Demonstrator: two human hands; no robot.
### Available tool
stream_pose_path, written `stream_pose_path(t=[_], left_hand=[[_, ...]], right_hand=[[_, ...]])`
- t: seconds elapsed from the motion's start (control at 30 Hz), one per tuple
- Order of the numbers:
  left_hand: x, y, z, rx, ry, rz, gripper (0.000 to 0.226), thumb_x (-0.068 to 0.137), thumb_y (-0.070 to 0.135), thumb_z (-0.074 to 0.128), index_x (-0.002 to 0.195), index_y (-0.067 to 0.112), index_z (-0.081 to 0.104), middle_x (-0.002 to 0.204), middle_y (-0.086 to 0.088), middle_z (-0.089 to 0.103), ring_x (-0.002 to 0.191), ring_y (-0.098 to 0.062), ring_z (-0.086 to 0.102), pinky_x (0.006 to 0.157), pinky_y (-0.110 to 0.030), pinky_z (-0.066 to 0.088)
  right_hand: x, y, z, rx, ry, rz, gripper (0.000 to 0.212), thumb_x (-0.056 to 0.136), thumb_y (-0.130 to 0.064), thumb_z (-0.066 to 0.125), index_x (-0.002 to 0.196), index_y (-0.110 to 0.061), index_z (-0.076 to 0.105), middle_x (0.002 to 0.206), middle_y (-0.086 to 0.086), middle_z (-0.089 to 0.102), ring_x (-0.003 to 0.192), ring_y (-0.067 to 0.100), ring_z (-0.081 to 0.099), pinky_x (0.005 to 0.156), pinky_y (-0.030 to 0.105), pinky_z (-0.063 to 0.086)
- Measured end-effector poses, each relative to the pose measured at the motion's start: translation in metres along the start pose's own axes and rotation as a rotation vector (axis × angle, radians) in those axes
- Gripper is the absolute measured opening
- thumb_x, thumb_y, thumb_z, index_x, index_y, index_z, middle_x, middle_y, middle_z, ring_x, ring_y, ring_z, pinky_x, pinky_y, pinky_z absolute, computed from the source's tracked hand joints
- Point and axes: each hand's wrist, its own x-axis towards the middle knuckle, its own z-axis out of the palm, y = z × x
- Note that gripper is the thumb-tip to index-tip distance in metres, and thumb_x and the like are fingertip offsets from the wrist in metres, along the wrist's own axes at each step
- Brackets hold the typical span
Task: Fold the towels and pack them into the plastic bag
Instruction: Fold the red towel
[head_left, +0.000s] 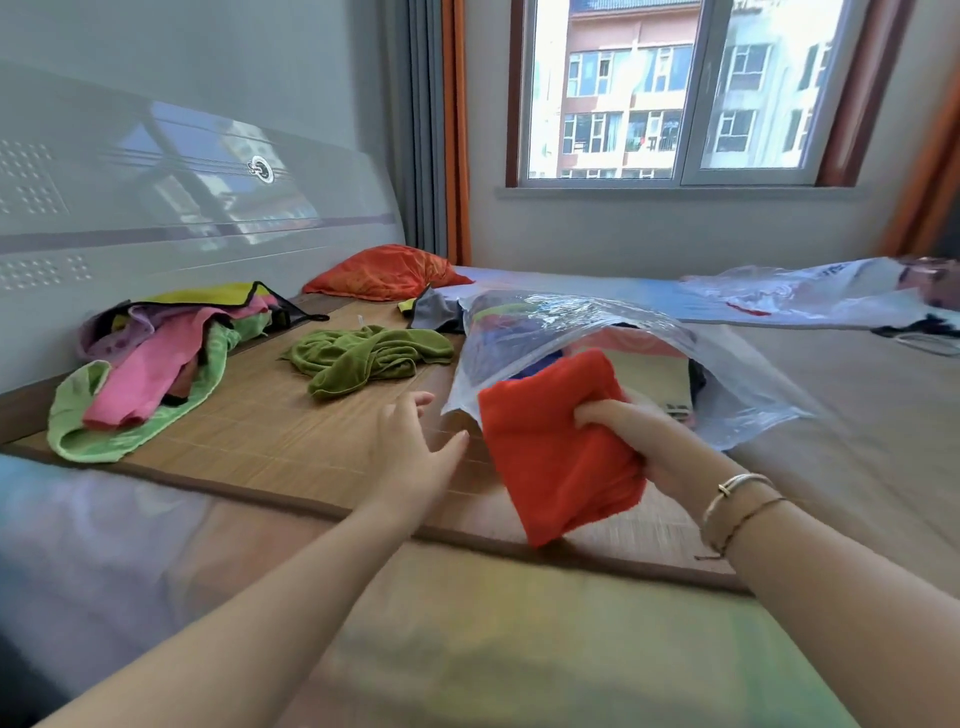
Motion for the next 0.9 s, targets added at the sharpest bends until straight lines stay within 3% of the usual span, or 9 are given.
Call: stream_pose_path(t=[0.17,0.27,0.37,0.43,0.5,0.57,0.67,0.77,0.9], left_hand=[[0.039,0.005,0.035,0.282,0.044,0.074,0.067,0.080,0.040,0.072,0.136,0.018,0.041,0.134,-0.007,0.042,0.122,-0.027,0.044,0.096,-0.037,0.038],[0.062,-0.002,0.046,0.223,0.057,0.124,0.029,0.087,0.044,0.063,0.101,0.019,0.058,0.106,0.000,0.058,0.092,-0.017,0.058,0.070,-0.030,0.045],[0.073,-0.006,0.053,0.191,0.199,0.267,0.039,0.095,0.046,0.050,0.065,0.021,0.047,0.066,0.005,0.052,0.061,-0.013,0.051,0.050,-0.029,0.032],[0.076,-0.004,0.058,0.163,0.257,0.347,0.043,0.098,0.043,0.047,0.063,0.019,0.042,0.058,0.003,0.046,0.056,-0.015,0.046,0.047,-0.032,0.032],[0.078,-0.005,0.062,0.110,0.273,0.365,0.043,0.099,0.042,0.046,0.063,0.020,0.041,0.058,0.004,0.045,0.055,-0.014,0.045,0.047,-0.035,0.036],[0.078,-0.007,0.067,0.063,0.275,0.320,0.040,0.097,0.046,0.046,0.064,0.023,0.041,0.060,0.005,0.044,0.055,-0.012,0.044,0.049,-0.034,0.037],[0.076,-0.017,0.078,-0.082,0.239,0.072,0.046,0.081,0.066,0.044,0.074,0.021,0.041,0.067,0.006,0.045,0.060,-0.017,0.046,0.057,-0.038,0.041],[0.069,-0.027,0.090,-0.263,0.164,-0.203,0.052,0.077,0.070,0.053,0.077,0.020,0.036,0.073,0.003,0.045,0.065,-0.019,0.045,0.064,-0.039,0.041],[0.063,-0.033,0.099,-0.466,0.009,-0.198,0.043,0.084,0.055,0.061,0.068,0.016,0.055,0.059,-0.004,0.063,0.056,-0.023,0.062,0.061,-0.038,0.052]], right_hand=[[0.035,-0.011,-0.033,-0.489,0.142,-0.298,0.023,0.082,-0.005,0.068,0.102,-0.016,0.064,0.094,0.001,0.064,0.092,0.019,0.060,0.080,0.027,0.044],[0.075,-0.004,-0.022,-0.759,-0.004,-0.468,0.017,0.078,-0.006,0.066,0.089,-0.018,0.064,0.078,-0.006,0.060,0.072,0.009,0.053,0.069,0.020,0.037],[0.126,0.012,0.002,-0.943,-0.104,-0.567,0.016,0.072,-0.016,0.055,0.083,-0.026,0.060,0.086,-0.001,0.064,0.086,0.022,0.061,0.078,0.037,0.045],[0.154,0.018,0.014,-1.231,0.033,-0.578,0.037,0.079,-0.023,0.057,0.116,-0.026,0.058,0.117,0.006,0.059,0.115,0.032,0.051,0.099,0.042,0.038],[0.168,0.017,0.023,-1.478,0.254,-0.462,0.050,0.088,-0.032,0.060,0.133,-0.019,0.045,0.134,0.010,0.050,0.125,0.034,0.044,0.103,0.043,0.032],[0.168,0.021,0.030,-1.585,0.437,-0.443,0.045,0.087,-0.029,0.062,0.128,-0.013,0.050,0.128,0.012,0.055,0.118,0.033,0.050,0.100,0.042,0.034],[0.154,0.040,0.039,-1.628,0.618,-0.796,0.017,0.079,-0.012,0.051,0.090,-0.014,0.064,0.086,0.009,0.065,0.085,0.031,0.059,0.078,0.041,0.036],[0.128,0.058,0.040,-1.616,0.501,-1.032,0.026,0.077,-0.005,0.036,0.068,-0.016,0.058,0.067,0.005,0.057,0.070,0.030,0.057,0.070,0.040,0.030],[0.125,0.076,0.039,-1.569,0.222,-0.788,0.043,0.078,-0.018,0.034,0.108,-0.010,0.064,0.121,0.020,0.063,0.102,0.038,0.064,0.085,0.044,0.051]])
